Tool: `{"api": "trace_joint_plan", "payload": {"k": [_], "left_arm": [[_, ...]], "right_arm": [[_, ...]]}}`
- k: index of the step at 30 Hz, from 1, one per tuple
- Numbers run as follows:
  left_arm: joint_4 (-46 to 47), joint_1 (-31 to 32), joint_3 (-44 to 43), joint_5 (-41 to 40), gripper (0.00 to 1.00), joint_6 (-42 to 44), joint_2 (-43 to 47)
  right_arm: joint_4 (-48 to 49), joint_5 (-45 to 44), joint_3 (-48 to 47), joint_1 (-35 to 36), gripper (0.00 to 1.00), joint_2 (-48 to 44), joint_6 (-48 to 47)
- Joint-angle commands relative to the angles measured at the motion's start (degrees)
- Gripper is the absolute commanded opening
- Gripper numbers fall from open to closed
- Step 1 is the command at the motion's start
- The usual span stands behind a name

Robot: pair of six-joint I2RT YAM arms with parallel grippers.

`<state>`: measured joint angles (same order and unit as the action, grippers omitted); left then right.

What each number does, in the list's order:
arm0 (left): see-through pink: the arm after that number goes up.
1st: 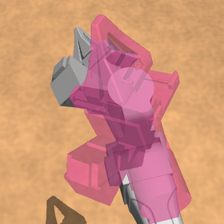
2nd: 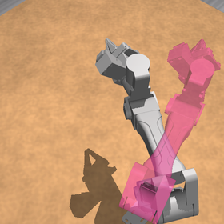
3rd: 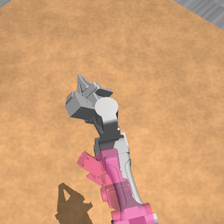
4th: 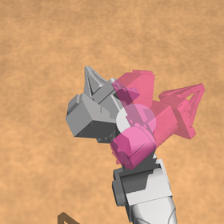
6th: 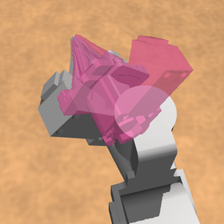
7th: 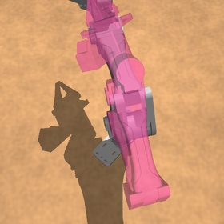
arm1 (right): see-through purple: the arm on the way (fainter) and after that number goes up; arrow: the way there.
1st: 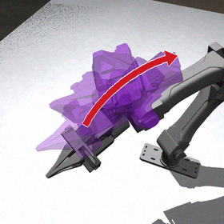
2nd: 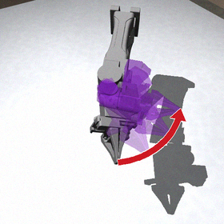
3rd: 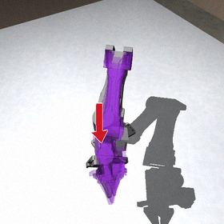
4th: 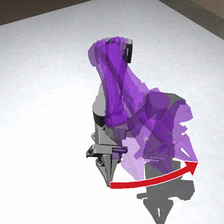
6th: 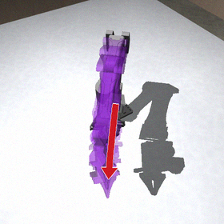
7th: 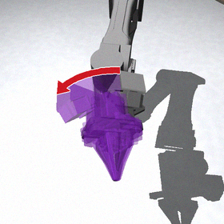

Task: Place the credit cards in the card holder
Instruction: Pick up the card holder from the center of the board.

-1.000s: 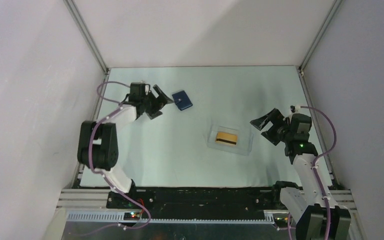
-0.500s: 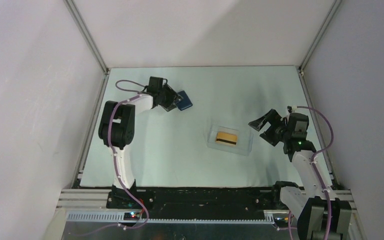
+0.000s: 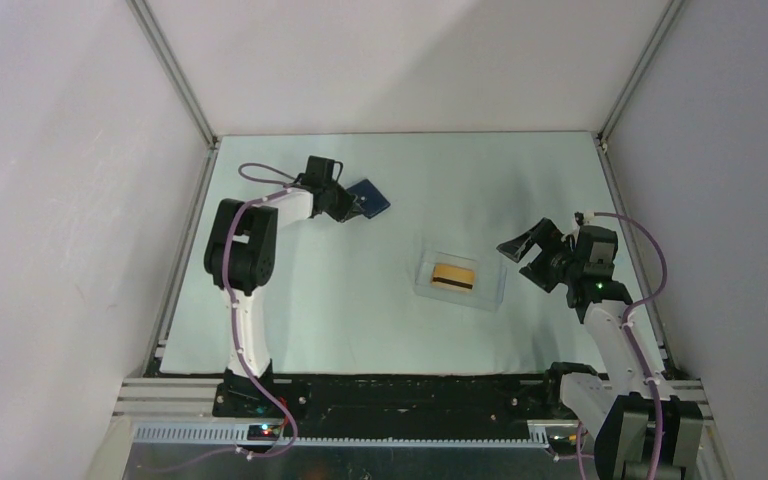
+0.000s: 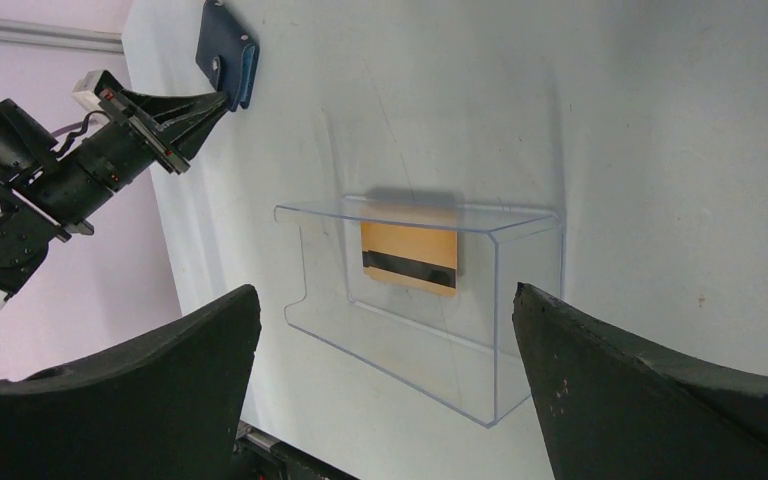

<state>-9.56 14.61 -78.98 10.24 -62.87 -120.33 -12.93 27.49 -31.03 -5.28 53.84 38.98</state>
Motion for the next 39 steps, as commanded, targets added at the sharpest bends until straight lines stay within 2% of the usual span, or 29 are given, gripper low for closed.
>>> {"api": "trace_joint_plan", "payload": {"k": [1,7,13,18,23,25,28,32,36,39], "left_arm": [[-0.90,0.33,-0.79,-0.30,0.00,1.69,1.93],[-0.93,0.88,4.62,-0.54,0.00,7.14,9.29],[-0.88,3.07,15.75,-2.86,0.00,12.77,23.42],[-0.87,6.12,29.96,-4.77,0.00,15.51,34.85],[-0.89,6.92,40.43,-4.51,0.00,15.69,51.47],[-0.87,6.93,44.25,-3.81,0.00,15.17,57.99],[-0.89,6.92,46.04,-1.57,0.00,14.79,67.32],[-0.80,6.97,45.93,3.60,0.00,13.52,74.16],[-0.06,7.14,42.13,11.82,0.00,14.41,74.95],[2.53,8.11,38.24,17.14,0.00,14.53,75.04]], "right_arm": [[0.79,0.67,-1.74,-0.33,1.00,0.12,-0.40],[-0.53,0.99,-2.73,-0.23,1.00,0.48,-0.46],[-1.98,1.75,-4.97,1.86,1.00,1.80,-1.46],[-4.88,0.98,-9.71,8.75,1.00,3.37,-3.72],[-5.53,0.28,-13.44,16.27,1.00,4.44,-2.82],[-4.52,0.92,-14.08,18.50,0.97,5.39,-1.13],[-1.01,3.28,-14.61,22.10,0.92,6.71,1.95],[3.26,5.61,-15.56,26.51,0.93,9.06,6.35],[9.67,9.42,-15.98,29.77,0.95,11.19,11.79],[17.94,13.83,-15.99,31.14,0.96,12.96,15.70]]}}
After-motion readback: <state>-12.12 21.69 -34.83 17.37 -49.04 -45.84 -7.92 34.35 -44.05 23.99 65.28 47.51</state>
